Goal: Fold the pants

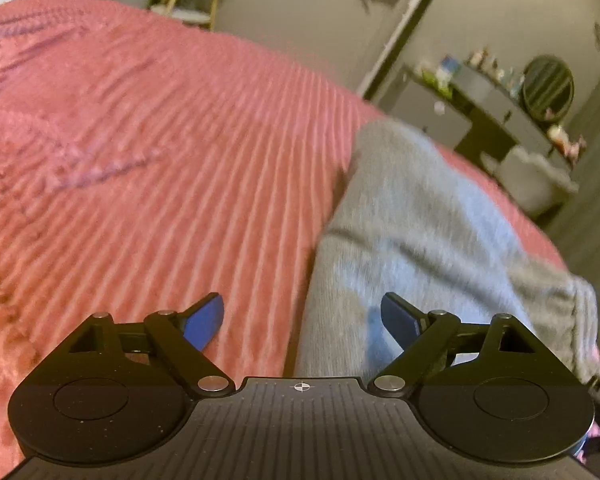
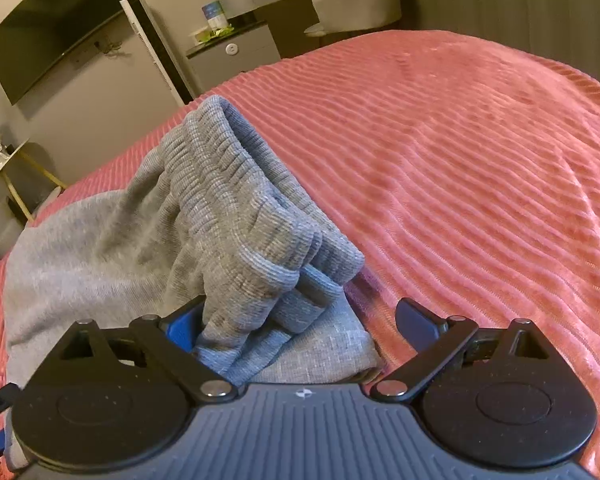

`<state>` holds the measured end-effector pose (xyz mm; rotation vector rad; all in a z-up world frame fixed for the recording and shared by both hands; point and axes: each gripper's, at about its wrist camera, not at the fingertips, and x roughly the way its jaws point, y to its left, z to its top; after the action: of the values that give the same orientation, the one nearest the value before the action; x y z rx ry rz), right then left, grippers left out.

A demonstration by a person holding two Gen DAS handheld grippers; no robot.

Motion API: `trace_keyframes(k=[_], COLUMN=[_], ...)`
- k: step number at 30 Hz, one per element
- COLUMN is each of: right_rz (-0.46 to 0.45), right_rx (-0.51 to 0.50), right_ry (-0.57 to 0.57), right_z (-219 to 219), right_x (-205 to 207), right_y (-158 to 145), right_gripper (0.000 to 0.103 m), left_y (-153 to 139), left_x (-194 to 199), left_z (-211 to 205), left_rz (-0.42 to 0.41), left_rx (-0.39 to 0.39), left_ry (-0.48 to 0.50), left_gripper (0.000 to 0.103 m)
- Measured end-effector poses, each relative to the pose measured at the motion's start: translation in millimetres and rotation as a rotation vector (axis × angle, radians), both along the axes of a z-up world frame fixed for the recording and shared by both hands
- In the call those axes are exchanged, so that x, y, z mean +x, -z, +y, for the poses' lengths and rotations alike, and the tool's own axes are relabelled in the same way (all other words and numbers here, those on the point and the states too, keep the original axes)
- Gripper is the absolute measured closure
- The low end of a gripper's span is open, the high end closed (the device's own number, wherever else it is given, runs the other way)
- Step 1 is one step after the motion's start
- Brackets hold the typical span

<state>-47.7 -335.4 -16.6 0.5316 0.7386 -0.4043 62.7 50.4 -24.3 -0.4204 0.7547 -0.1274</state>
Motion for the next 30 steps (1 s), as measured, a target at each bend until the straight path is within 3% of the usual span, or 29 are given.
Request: trace_keyframes(k=[4,10,13,17,19,23,27,30], right_rz=[0.002,-0.005,-0.014,-0.022,-0.025,-0.033,-0.039,-0.043], right_rx=[0.006,0.072,0.076,0.069,0.067,0.076,0.078,0.086], right_ry=[0.02,0.003,0.006,0.007,0.007,0.006,-0.002,-0.003], right_z=[3.1,-6.4,-7.0,-6.2,-5.6,-7.1,-8.9,-10.5], right_x=[5.0,5.5,5.6,6.2,5.9,5.9,7.9,8.0], right_y=[-1.0,6.8,8.7,11.1,11.0,12.1,14.7,15.6], right_gripper=[0.006,0.006,0.006,0.006,0.006,0.006,0.005,0.005], left_y=[-12.2,-41.8,-49.1,-47.2,-40.4,-16.1,-13.4,-24.2], left_x=[-6.4,-5.4,8.9,39.9,55.2,81.3,90.3,87.7], left_z=[0.5,-45.3,-81.9,-122.0,-136.8,-151.2,-140.5,-126.9], left_rz=[-0.057,-0.105,-0.098,-0.084,-0.07,-0.024,-0.037,-0.035], left_rx=[-0.027,-0.019,0.046,0.172,0.239,0.48,0.496,0.549], left_ry=[0.01,0.247,0.408,0.5,0.501,0.404,0.394,0.302], left_gripper=[0.013,0.013,0.013,0.013,0.013,0.018,0.018,0.021])
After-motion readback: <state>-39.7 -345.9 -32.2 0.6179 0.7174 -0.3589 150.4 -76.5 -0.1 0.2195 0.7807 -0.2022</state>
